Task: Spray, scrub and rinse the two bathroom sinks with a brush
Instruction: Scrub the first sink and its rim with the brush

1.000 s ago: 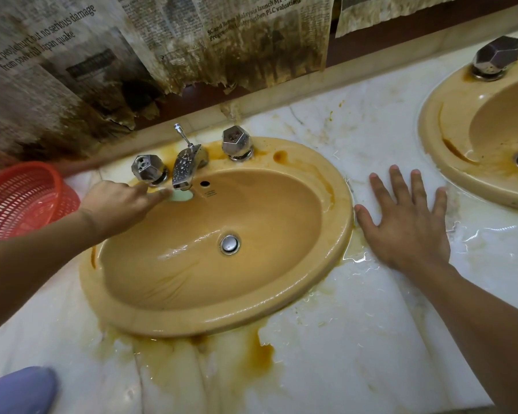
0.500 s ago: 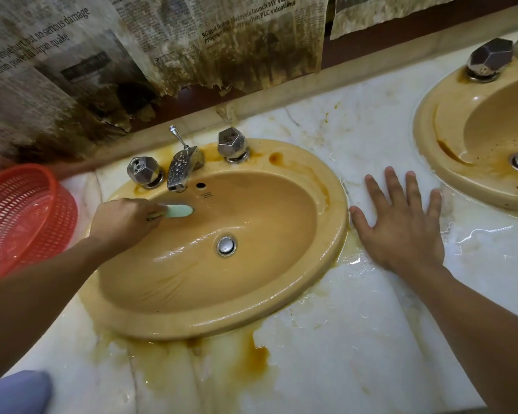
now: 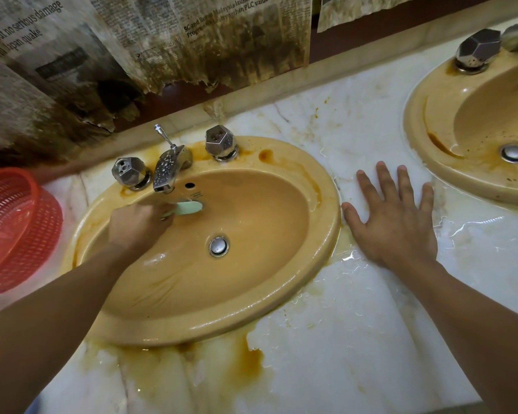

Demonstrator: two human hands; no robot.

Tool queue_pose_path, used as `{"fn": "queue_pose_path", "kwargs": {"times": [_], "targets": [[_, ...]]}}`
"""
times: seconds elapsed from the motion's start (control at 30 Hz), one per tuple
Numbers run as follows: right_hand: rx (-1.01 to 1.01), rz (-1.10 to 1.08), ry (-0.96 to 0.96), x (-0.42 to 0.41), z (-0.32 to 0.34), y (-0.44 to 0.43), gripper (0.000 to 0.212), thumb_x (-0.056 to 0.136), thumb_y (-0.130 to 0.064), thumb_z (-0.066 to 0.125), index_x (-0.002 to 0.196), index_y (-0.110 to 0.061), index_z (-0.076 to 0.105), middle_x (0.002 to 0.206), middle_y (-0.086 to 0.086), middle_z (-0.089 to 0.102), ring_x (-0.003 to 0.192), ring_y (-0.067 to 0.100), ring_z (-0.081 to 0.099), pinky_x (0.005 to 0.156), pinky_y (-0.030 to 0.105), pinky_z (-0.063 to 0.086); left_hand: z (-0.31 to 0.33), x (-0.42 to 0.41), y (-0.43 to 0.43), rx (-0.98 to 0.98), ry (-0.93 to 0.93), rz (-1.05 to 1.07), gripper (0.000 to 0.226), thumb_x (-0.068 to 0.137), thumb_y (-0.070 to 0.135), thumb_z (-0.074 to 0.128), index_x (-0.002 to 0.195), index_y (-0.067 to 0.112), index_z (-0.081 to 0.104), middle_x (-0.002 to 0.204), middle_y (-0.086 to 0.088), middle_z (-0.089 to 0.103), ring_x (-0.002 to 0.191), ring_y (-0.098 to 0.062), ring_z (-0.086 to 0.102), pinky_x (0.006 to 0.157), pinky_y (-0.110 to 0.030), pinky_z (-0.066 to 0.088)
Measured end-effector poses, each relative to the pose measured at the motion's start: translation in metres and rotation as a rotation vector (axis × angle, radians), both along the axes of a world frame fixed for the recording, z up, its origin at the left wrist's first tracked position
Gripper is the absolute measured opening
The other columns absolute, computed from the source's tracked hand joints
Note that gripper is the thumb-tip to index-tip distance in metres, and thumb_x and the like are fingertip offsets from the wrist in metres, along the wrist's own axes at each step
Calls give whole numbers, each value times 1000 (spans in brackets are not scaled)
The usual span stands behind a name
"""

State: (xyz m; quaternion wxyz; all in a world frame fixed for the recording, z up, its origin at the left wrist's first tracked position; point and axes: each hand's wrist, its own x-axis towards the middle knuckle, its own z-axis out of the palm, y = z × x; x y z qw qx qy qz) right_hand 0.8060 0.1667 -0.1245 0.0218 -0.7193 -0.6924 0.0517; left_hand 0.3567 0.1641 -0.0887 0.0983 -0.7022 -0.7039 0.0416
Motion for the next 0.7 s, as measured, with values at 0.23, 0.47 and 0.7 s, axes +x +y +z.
{"fn": "queue_pose_path", "kwargs": {"times": [0.23, 0.47, 0.7], "targets": [[1, 2, -11, 1, 0, 1, 76, 95, -72, 1, 163, -38, 3, 172, -4, -5, 158, 24, -10, 124, 58, -4, -22, 5, -4, -310, 148, -46, 27, 100, 42, 56, 121, 34, 71, 99, 5, 73, 79, -21, 69, 57, -29, 53], [6, 2, -7, 0, -1, 0, 75, 96, -72, 1, 163, -38, 3, 172, -4, -4, 158, 24, -10, 124, 58, -3, -39, 40, -18, -284, -131, 120, 32, 98, 42, 64, 127, 32, 71, 111, -6, 75, 96, -31, 68, 65, -32, 41], [17, -1, 2, 0, -3, 0, 75, 96, -72, 3, 163, -38, 7, 172, -4, -1, 158, 24, -7, 124, 58, -1, -35, 31, 3, -252, -139, 190, 32, 95, 44, 68, 126, 36, 71, 115, -5, 73, 104, -31, 66, 72, -32, 41]]}}
